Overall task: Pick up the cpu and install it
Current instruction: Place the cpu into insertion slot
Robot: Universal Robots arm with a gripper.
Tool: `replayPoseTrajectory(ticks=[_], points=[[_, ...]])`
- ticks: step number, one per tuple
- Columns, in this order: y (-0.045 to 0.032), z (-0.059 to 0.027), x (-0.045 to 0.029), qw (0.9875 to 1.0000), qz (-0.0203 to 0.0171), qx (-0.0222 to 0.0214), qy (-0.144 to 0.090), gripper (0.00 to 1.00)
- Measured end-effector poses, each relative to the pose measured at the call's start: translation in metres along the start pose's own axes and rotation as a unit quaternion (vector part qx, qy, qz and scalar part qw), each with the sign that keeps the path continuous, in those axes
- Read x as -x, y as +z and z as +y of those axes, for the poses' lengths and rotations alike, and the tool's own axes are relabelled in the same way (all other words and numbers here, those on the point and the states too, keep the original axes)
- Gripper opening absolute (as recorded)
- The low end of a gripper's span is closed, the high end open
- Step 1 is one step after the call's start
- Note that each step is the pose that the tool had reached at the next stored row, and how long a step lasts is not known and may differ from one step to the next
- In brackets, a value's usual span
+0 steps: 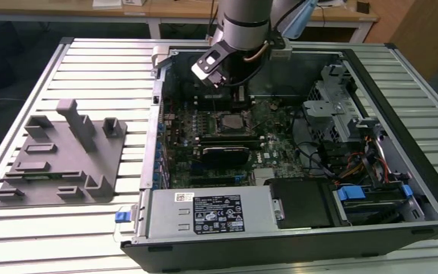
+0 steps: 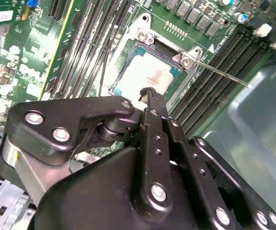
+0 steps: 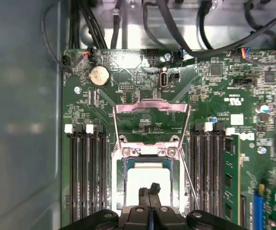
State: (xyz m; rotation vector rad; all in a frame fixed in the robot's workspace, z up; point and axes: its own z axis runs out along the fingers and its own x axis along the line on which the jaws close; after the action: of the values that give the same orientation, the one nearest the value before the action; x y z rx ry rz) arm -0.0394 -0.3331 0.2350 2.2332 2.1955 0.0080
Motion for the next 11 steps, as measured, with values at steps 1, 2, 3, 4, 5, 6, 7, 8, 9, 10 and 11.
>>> replayPoseTrajectory(ticks=[1, 2, 3, 4, 5, 6, 7, 8, 9, 10, 11], points=[[-0.0027, 0.0, 0.0, 1.0, 0.0, 0.0, 0.0, 0.11], [-0.0054, 0.0001, 0.0, 1.0, 0.0, 0.0, 0.0, 0.11], [-0.0082, 0.0001, 0.0, 1.0, 0.0, 0.0, 0.0, 0.11], [-0.0111, 0.0001, 0.0, 1.0, 0.0001, 0.0001, 0.0, 0.11], [-0.0141, 0.0002, 0.0, 1.0, 0.0, 0.0, 0.0, 0.11], [-0.017, 0.0002, 0.0001, 1.0, 0.0, 0.0, 0.0, 0.11], [-0.02, 0.0002, 0.0001, 1.0, 0.0001, 0.0, 0.0, 0.11], [-0.0227, 0.0002, 0.0001, 1.0, 0.0, 0.0, 0.0, 0.11], [-0.0253, 0.0003, 0.0001, 1.0, 0.0, 0.0, 0.0, 0.11], [-0.0278, 0.0003, 0.0001, 1.0, 0.0001, 0.0001, 0.0, 0.11], [-0.0301, 0.0003, 0.0001, 1.0, 0.0001, 0.0001, 0.0, 0.11]])
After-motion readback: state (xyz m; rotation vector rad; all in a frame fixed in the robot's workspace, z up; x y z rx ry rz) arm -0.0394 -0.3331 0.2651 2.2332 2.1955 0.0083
